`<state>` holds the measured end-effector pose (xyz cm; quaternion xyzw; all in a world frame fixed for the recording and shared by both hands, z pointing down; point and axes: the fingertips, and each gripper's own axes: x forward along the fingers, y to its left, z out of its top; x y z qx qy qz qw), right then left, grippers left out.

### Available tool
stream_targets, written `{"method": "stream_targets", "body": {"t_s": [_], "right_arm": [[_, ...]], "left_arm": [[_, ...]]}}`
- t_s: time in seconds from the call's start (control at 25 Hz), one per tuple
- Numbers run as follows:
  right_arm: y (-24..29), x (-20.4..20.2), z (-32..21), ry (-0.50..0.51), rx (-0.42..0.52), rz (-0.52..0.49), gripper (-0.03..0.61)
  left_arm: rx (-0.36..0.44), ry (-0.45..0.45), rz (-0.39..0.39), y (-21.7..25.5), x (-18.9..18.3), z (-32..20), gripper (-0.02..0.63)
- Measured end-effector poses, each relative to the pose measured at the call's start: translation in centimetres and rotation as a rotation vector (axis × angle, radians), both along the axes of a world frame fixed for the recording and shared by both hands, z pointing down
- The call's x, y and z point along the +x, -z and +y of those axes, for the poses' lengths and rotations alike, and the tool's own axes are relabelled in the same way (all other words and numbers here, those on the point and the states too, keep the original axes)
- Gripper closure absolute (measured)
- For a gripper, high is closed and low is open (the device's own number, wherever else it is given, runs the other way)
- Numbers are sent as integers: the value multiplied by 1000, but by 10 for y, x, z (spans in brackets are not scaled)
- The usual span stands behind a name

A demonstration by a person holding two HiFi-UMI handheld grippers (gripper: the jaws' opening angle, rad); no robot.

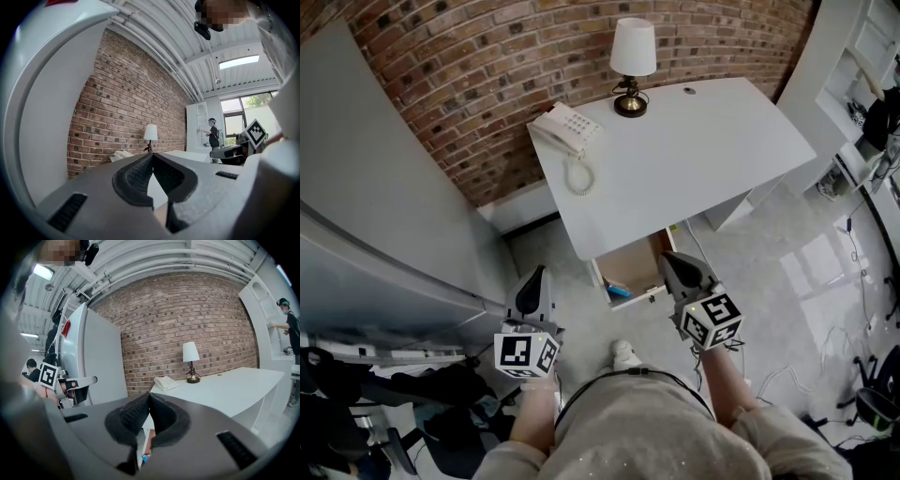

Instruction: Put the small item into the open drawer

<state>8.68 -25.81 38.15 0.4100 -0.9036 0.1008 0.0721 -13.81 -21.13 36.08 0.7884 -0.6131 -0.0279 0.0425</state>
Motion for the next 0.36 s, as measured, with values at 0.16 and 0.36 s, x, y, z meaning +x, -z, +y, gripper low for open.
{"method": "stream_targets", "body": {"t_s": [0.16, 0.36], "right_arm": [[1, 0, 0, 1, 0, 0, 574], [-1, -1, -2, 4, -3, 2, 574]], "left_arm": [[1, -2, -3, 0, 1, 0, 609], [-2, -2, 0, -2, 1, -3, 609]]}}
